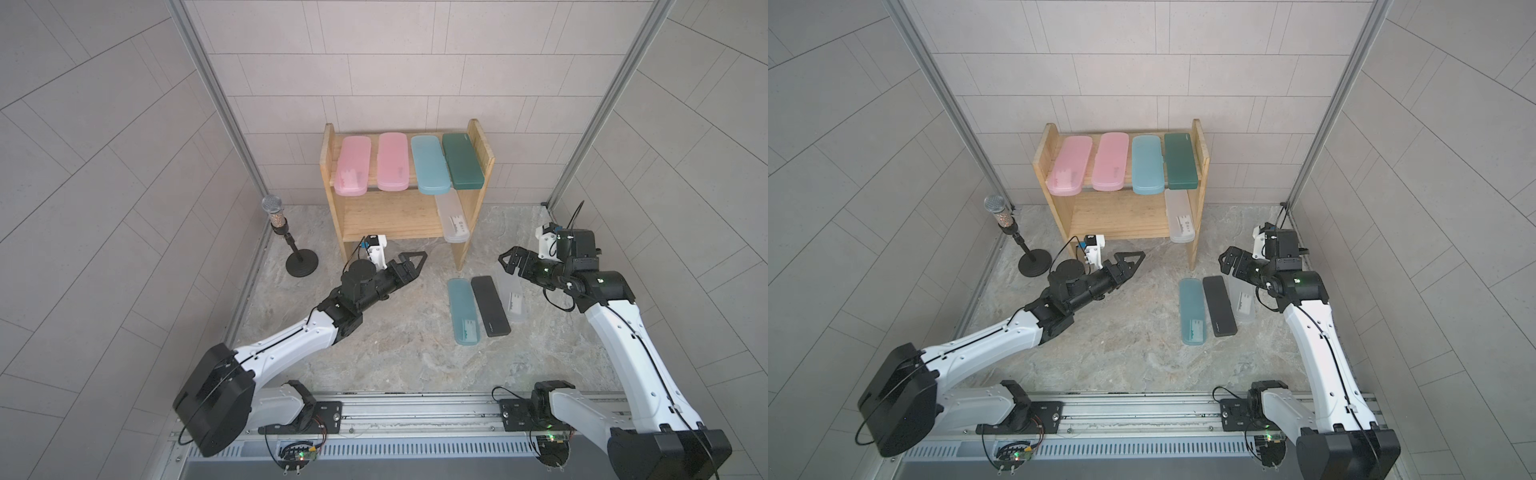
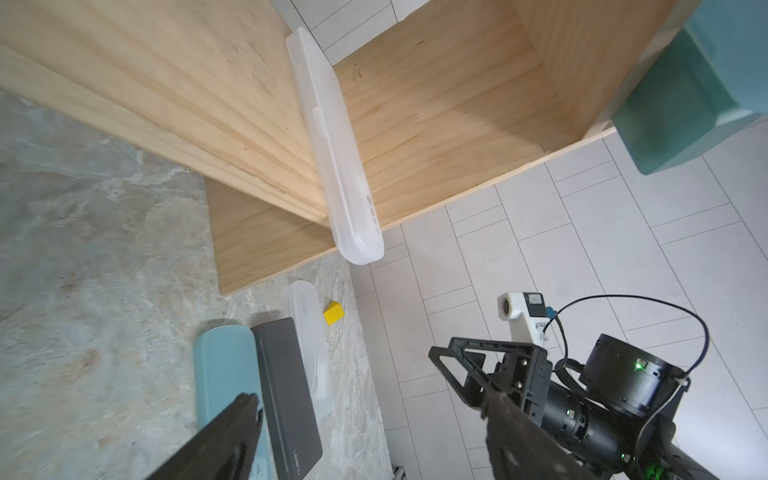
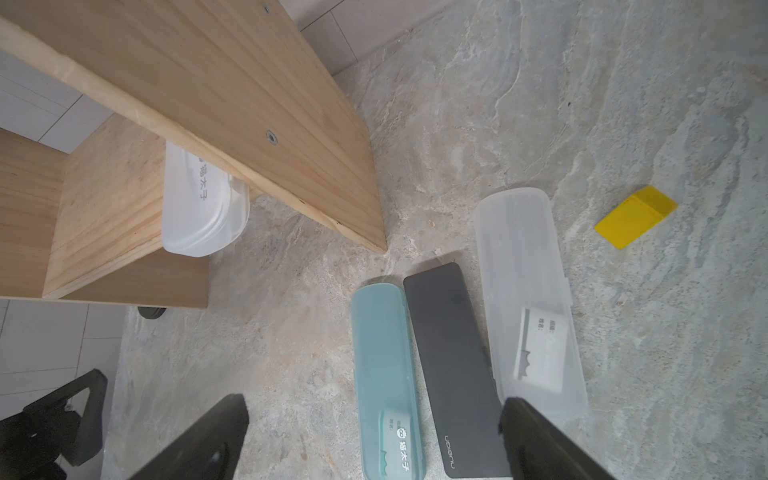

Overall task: Remove the pencil cases from the shelf
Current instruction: Pick up the pencil case from the shelf.

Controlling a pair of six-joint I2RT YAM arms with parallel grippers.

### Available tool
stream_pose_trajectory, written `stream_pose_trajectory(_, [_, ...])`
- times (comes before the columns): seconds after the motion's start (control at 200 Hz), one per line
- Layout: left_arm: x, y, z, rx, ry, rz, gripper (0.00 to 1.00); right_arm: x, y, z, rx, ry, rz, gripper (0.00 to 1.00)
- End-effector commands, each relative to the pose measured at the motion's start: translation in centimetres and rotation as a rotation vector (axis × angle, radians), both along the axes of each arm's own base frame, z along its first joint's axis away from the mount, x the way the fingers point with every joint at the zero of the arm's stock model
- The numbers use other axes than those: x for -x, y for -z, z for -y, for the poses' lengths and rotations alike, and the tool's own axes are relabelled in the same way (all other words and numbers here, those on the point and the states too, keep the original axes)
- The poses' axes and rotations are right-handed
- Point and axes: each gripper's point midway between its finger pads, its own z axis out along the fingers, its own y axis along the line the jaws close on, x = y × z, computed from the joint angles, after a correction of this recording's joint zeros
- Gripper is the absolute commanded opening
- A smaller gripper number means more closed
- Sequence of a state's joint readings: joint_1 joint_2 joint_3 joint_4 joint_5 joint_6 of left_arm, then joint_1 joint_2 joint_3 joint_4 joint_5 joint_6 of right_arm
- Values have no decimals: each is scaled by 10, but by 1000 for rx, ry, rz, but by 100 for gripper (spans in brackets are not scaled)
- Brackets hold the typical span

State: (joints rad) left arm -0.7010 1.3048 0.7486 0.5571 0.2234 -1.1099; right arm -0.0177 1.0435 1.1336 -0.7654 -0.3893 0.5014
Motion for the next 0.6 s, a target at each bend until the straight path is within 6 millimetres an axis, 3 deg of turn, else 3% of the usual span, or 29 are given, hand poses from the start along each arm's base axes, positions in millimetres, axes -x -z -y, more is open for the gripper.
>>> stream_pose_trajectory(0.0, [-9,-17,20,66,35,8,90,3,-15,-4,-38,-26,17,100])
stream_pose_trajectory(0.41, [-48,-9,79,96,108,-53,90,6,-27,11,-29,-11,20,100])
stream_pose_trajectory(0.595, [-56,-4,95,104,115,-59,88,6,-28,11,-37,-10,20,100])
